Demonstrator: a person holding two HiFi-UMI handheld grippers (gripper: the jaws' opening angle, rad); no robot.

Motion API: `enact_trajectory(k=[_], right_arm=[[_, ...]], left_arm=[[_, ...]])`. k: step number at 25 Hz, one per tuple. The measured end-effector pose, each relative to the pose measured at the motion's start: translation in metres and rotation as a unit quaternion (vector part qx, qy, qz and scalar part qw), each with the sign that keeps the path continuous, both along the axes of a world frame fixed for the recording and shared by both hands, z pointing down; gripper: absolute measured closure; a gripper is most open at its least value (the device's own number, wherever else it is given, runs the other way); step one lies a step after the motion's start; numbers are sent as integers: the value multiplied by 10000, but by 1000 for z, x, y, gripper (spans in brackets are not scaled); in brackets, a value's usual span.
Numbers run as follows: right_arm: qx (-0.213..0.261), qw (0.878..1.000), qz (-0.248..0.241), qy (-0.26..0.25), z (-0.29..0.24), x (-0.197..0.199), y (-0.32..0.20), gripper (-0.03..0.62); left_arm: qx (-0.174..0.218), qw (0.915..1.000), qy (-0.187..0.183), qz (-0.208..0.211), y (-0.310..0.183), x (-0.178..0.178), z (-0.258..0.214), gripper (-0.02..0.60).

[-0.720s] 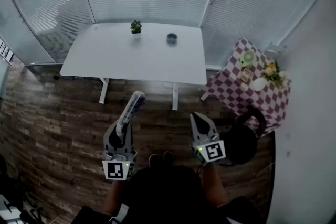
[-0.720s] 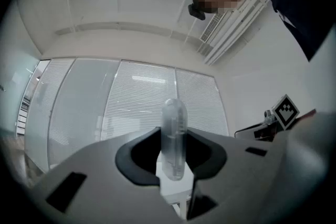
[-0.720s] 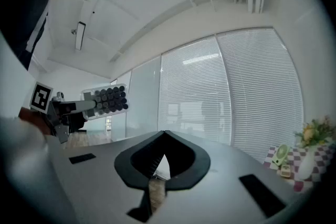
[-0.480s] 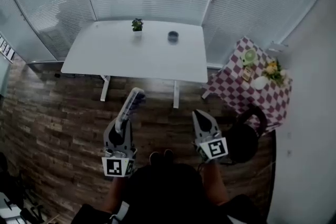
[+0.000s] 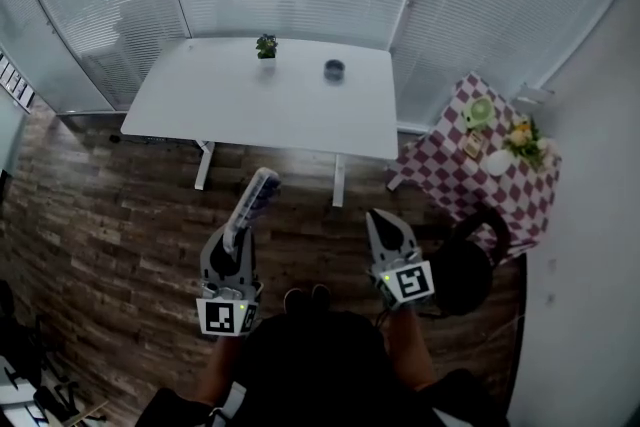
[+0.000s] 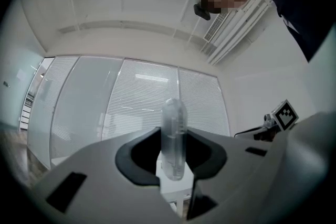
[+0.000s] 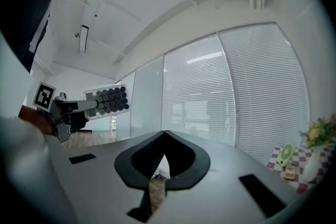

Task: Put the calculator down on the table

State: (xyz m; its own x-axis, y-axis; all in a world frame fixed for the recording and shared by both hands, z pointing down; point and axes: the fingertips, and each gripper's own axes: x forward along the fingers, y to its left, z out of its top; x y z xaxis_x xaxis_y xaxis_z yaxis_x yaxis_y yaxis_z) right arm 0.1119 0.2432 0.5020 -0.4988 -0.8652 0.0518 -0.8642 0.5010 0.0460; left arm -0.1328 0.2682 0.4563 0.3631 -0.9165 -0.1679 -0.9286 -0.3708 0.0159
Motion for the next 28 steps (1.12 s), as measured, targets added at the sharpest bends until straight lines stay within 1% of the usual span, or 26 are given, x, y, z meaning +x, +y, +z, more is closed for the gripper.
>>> enact_trajectory(k=[4, 8, 10, 14, 17, 18, 20, 22, 25, 28], right_arm=[[45, 9997, 183, -128, -6, 9, -7, 589], [78, 9997, 214, -132, -4, 22, -7, 589], [60, 9996, 200, -189, -2, 29, -9, 589], [89, 9996, 97, -246, 0, 38, -13, 589], [-102, 9994, -33, -325, 9, 45, -19, 589], [-147, 9994, -33, -327, 13, 49, -22, 589], [-134, 9987, -17, -493, 17, 57, -26, 589], [-118, 9974, -131, -696, 18, 58, -27, 589], [-195, 9966, -310, -738, 19, 58, -33, 589], [-321, 9959, -249, -809, 22, 61, -46, 589]], left_arm=[[-39, 9999, -24, -119, 0, 1, 1, 480], [66, 9999, -3, -155, 4, 10, -1, 480], [-43, 9998, -3, -216, 4, 16, 2, 480], [-149, 9995, -35, -273, 3, 28, 3, 480], [-98, 9995, -135, -253, 5, 37, 1, 480], [-114, 9995, -113, -275, 4, 38, 3, 480], [-228, 9991, -11, -344, 1, 38, 7, 480], [-283, 9989, 3, -373, -3, 38, 11, 480], [-218, 9990, 5, -401, -10, 40, 7, 480], [-150, 9991, 35, -402, -20, 41, 4, 480]])
